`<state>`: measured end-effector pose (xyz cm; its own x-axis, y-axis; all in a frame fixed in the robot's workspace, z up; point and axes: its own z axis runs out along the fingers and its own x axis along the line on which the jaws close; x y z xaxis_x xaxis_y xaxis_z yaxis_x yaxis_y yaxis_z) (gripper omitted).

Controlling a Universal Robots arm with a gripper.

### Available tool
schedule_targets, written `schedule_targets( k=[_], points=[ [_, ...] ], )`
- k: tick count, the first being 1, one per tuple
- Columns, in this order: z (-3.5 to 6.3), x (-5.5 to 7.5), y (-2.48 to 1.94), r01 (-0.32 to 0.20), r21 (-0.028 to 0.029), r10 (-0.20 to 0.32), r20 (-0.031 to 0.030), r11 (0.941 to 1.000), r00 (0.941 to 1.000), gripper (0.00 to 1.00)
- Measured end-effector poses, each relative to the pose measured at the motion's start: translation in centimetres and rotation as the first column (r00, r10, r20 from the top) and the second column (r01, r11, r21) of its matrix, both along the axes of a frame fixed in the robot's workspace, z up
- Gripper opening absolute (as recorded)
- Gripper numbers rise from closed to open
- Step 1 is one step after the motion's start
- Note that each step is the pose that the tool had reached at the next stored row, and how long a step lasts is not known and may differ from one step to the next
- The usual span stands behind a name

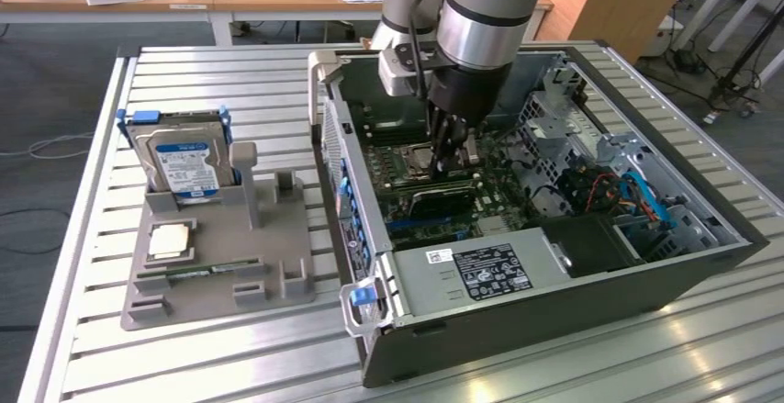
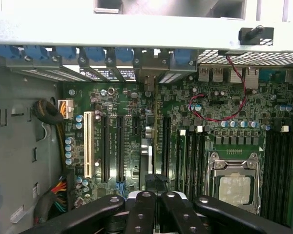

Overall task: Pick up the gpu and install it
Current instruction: 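Insert the gpu into the slot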

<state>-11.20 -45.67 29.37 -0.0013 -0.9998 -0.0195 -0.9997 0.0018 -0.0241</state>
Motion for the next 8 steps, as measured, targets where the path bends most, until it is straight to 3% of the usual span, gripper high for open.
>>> schedule_targets(
  k=[8],
  points=[
    [-1.06, 0.0, 0.00, 0.000, -0.0001, 0.000, 0.0000, 1.0000, 1.0000, 0.11]
  ],
)
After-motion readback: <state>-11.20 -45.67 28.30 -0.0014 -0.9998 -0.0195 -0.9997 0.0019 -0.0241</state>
